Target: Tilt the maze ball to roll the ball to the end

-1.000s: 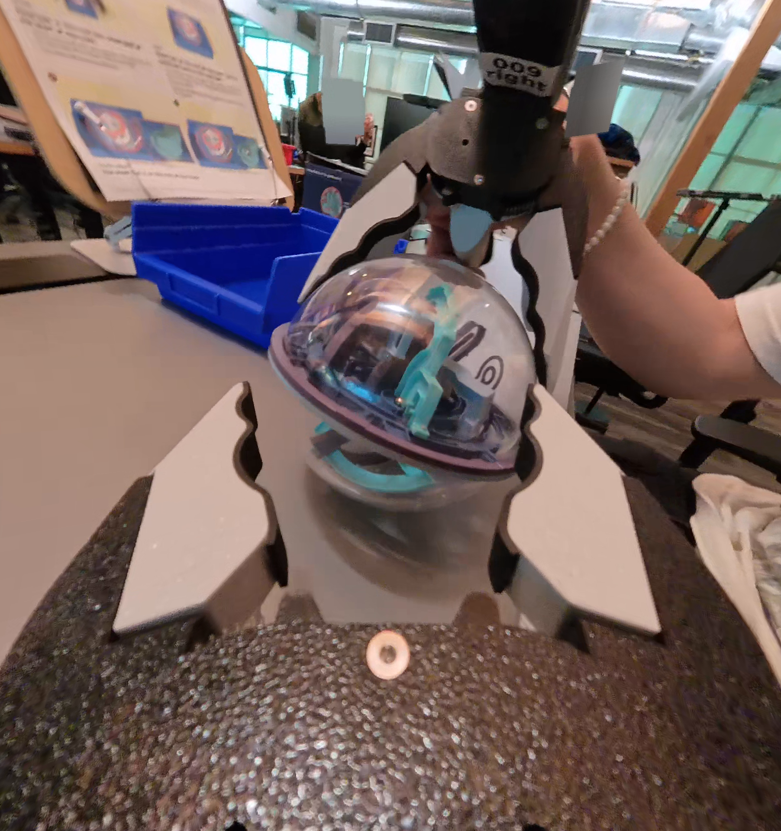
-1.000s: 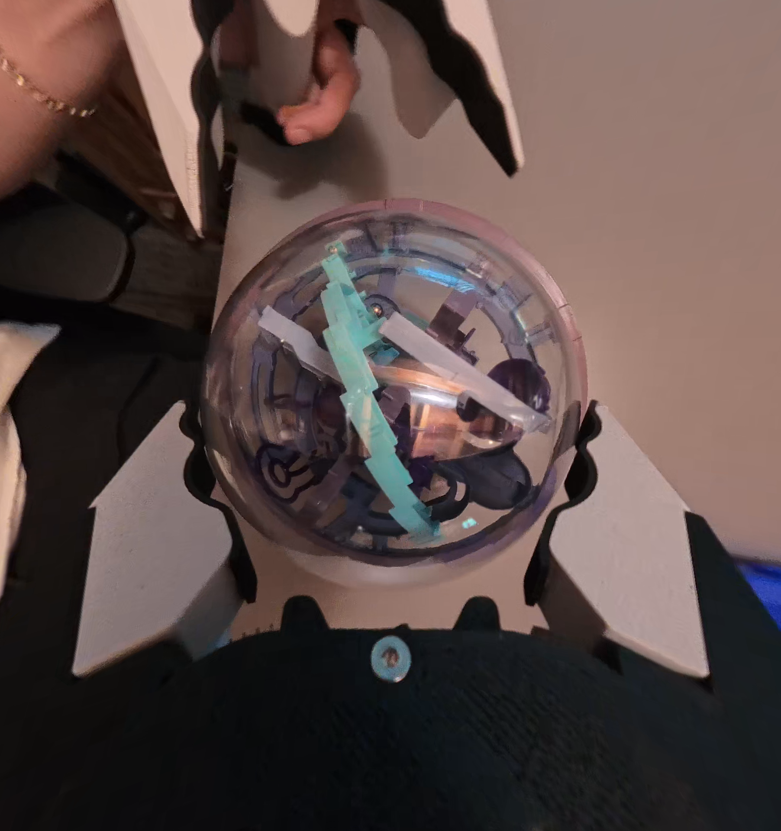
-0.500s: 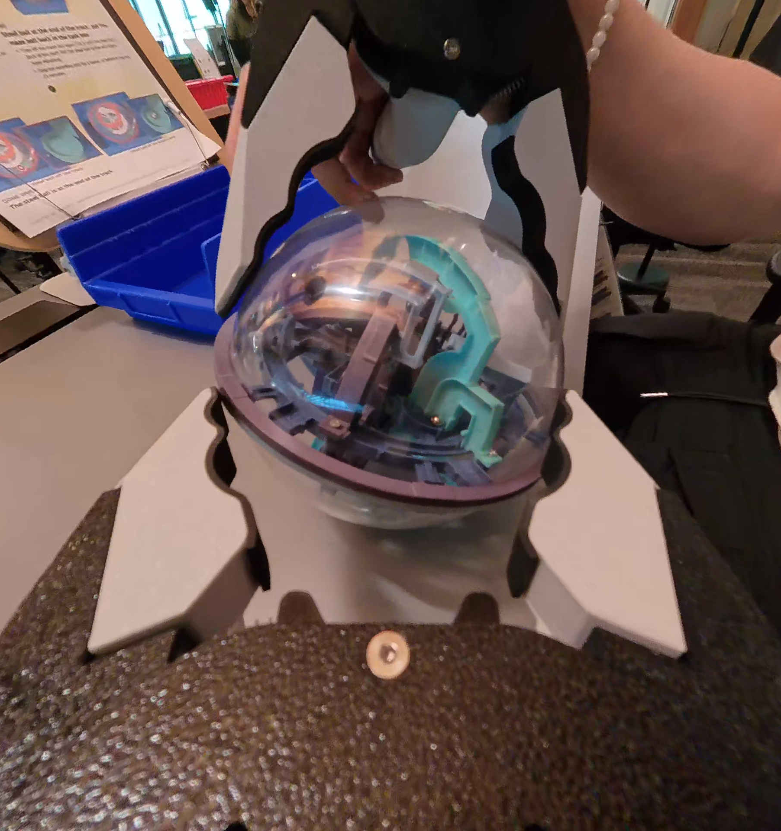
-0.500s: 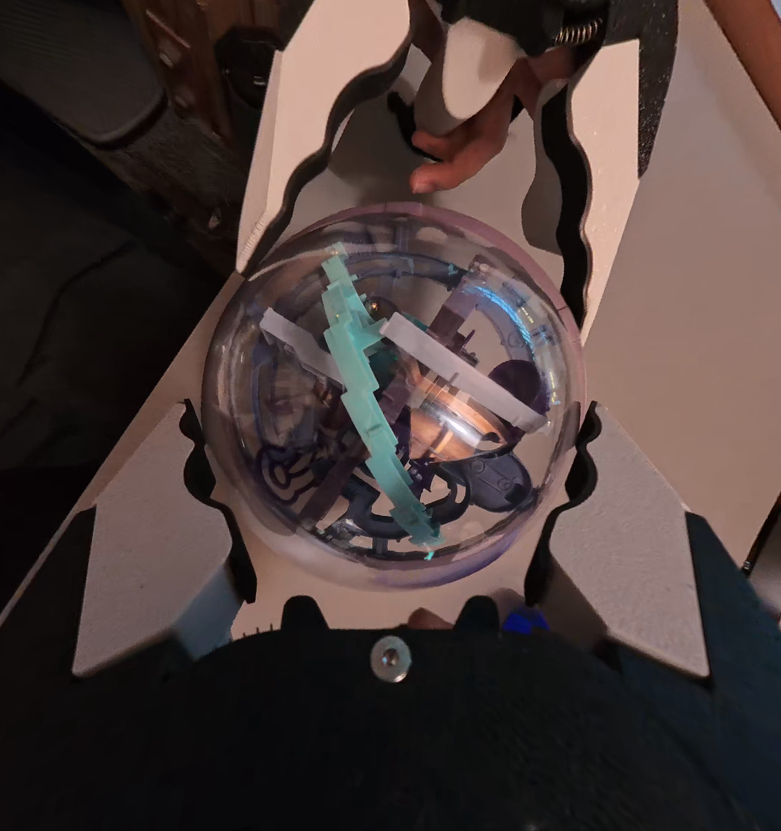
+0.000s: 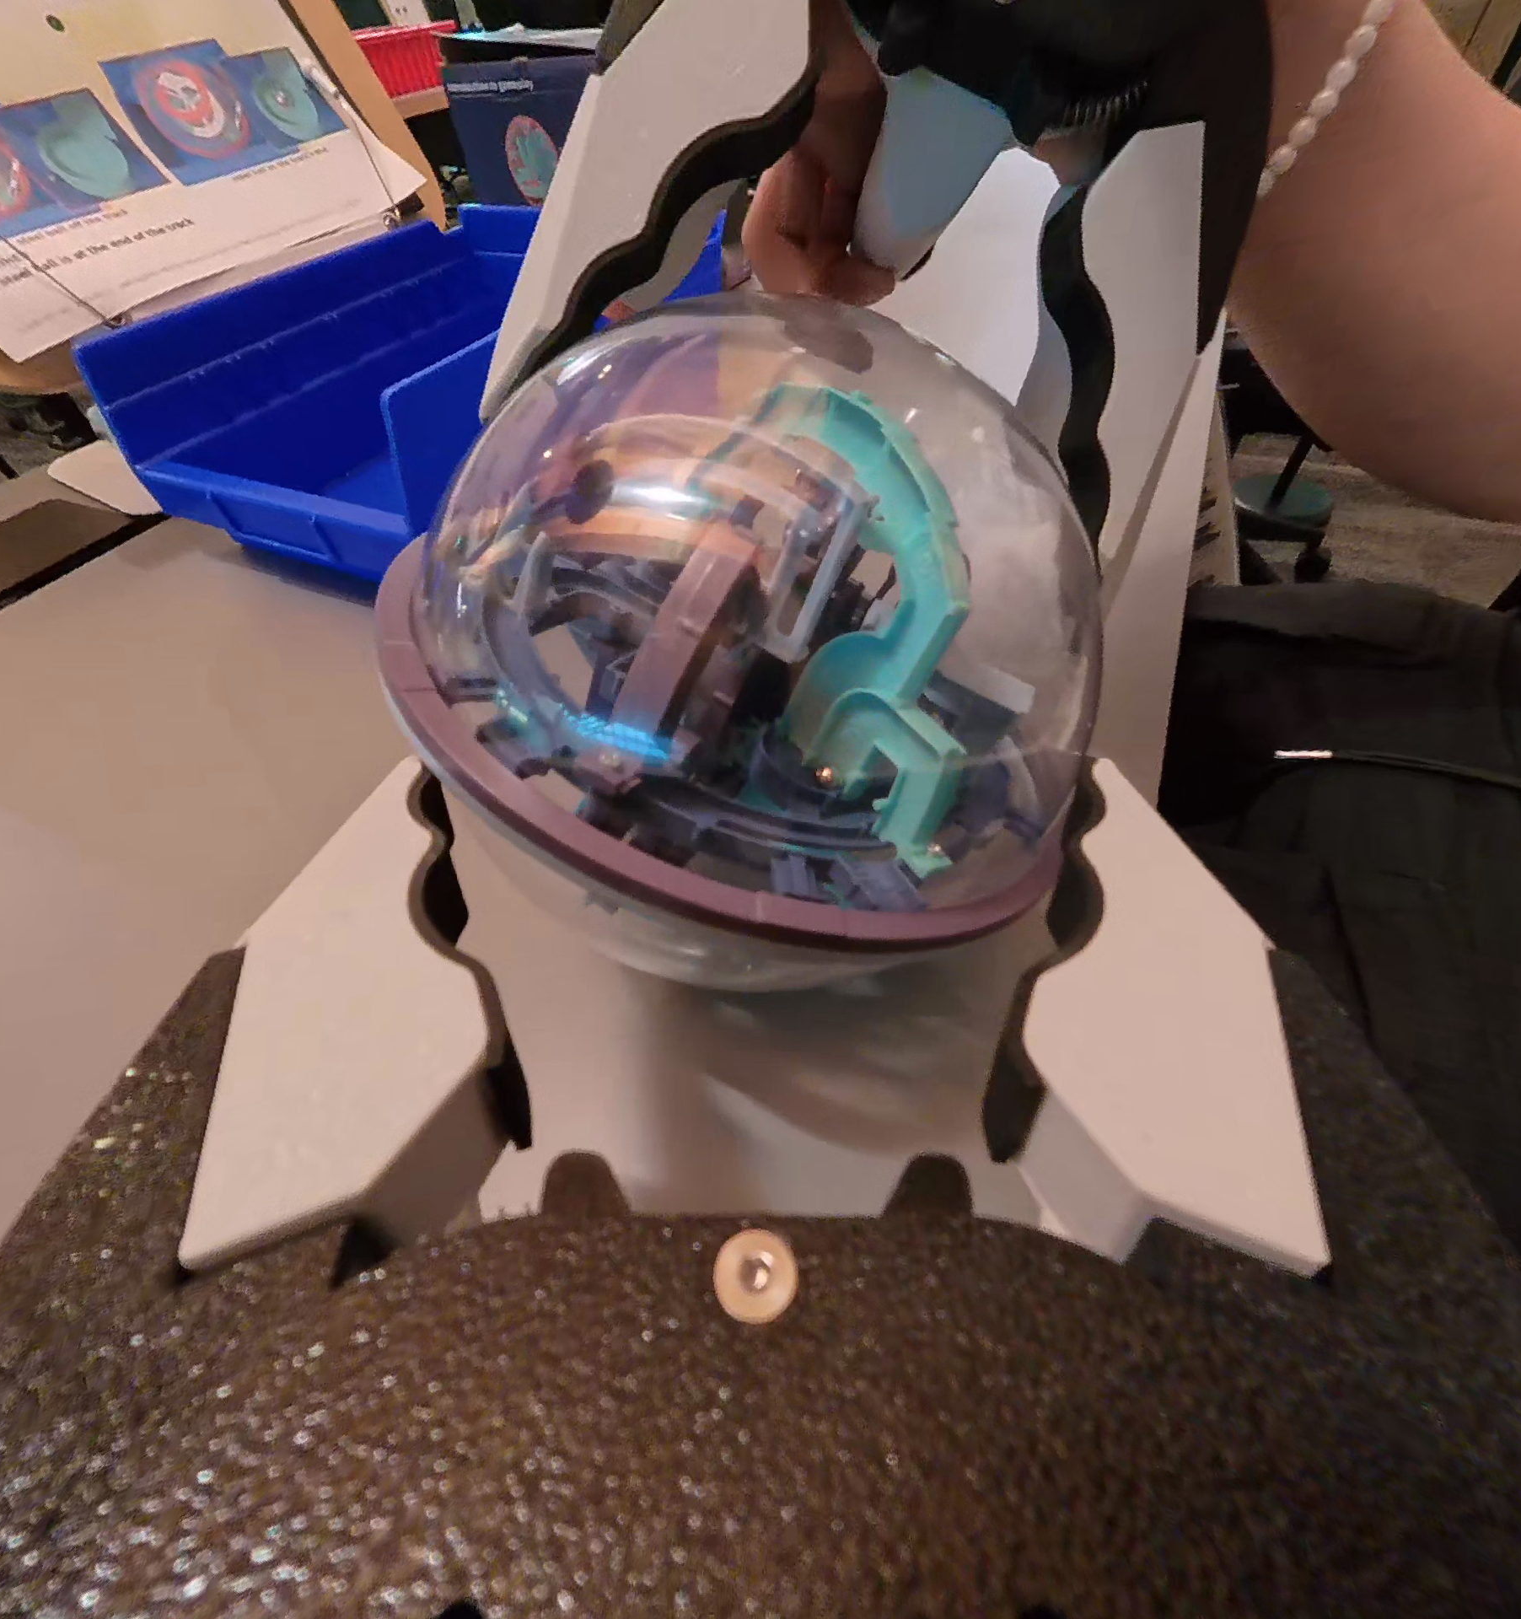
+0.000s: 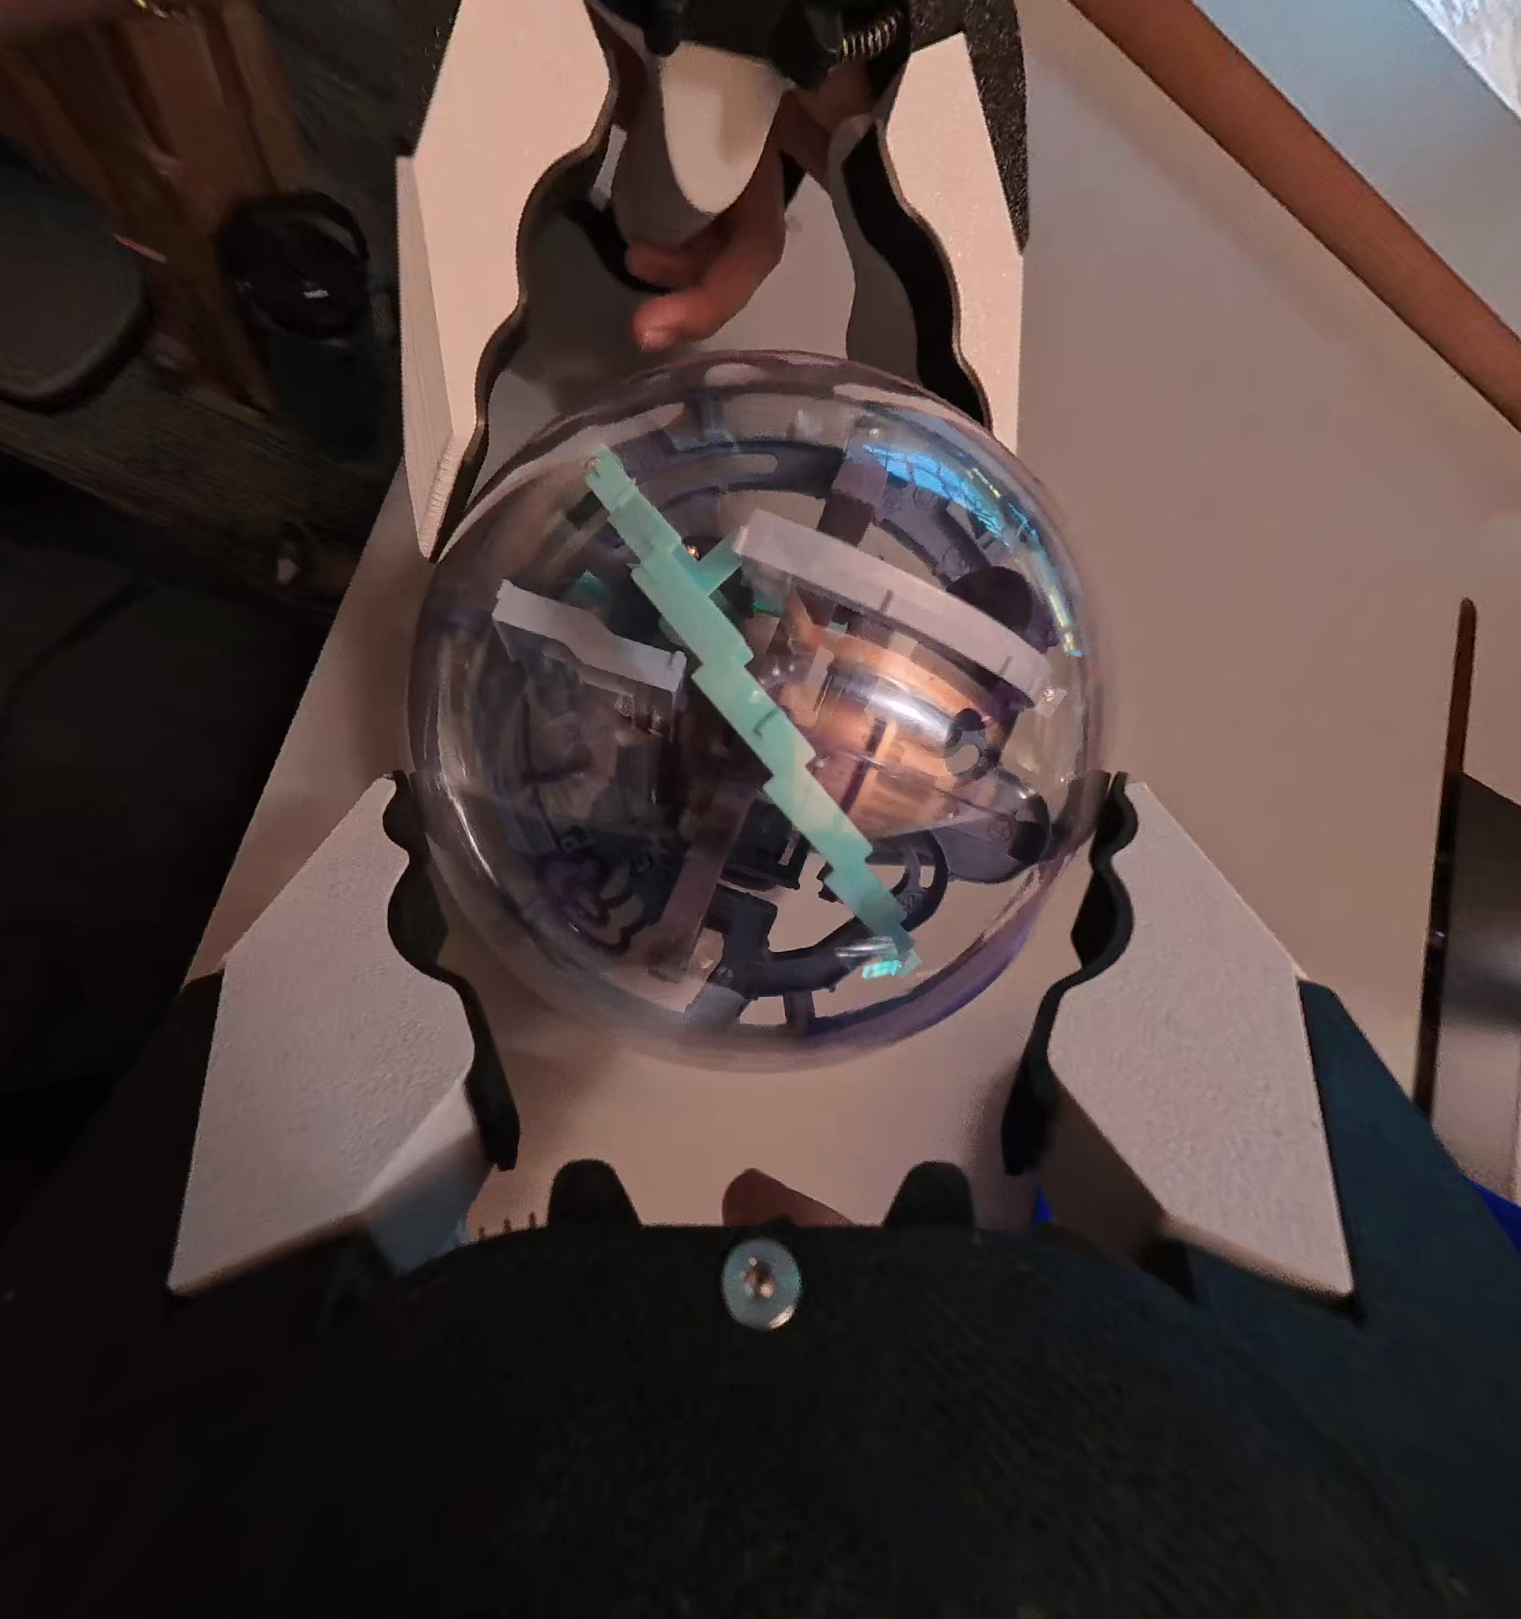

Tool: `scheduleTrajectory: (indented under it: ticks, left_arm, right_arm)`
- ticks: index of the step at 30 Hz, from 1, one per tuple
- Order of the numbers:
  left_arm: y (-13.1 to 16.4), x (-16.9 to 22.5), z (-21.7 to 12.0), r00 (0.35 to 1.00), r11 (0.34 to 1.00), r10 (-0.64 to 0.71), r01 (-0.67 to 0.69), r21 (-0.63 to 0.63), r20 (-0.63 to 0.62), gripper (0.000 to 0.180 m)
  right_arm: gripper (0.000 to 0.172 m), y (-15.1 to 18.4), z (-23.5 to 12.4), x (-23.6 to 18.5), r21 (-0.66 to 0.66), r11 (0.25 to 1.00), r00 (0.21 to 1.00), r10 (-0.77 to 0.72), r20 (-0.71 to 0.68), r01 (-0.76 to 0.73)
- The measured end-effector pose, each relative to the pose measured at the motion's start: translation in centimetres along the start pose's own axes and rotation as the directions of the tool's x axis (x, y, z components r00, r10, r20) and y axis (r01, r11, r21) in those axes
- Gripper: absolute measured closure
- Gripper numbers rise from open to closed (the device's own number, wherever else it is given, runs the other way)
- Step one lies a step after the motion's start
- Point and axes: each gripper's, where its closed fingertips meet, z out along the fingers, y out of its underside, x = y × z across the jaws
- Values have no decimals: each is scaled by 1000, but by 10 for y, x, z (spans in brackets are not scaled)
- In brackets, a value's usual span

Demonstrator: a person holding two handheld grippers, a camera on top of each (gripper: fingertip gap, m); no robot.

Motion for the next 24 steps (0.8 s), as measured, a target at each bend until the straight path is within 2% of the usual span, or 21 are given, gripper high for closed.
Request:
scheduleTrajectory:
  ticks: [7, 13, 24]
  left_arm:
    - [1, -3, 0, 983, 984, -176, 177, 23, -46, 47]
    - [2, 2, 1, 926, 934, -347, 356, 38, -149, 47]
    - [4, 7, 6, 882, 899, -429, 439, 5, -194, 47]
  right_arm:
    - [26, -5, 1, 6, 119, 985, 982, 107, 154, -126]
    - [27, -11, -1, 4, 172, 939, 929, 241, 282, -296]
    - [27, -8, -5, 4, 140, 908, 870, 320, 374, -394]
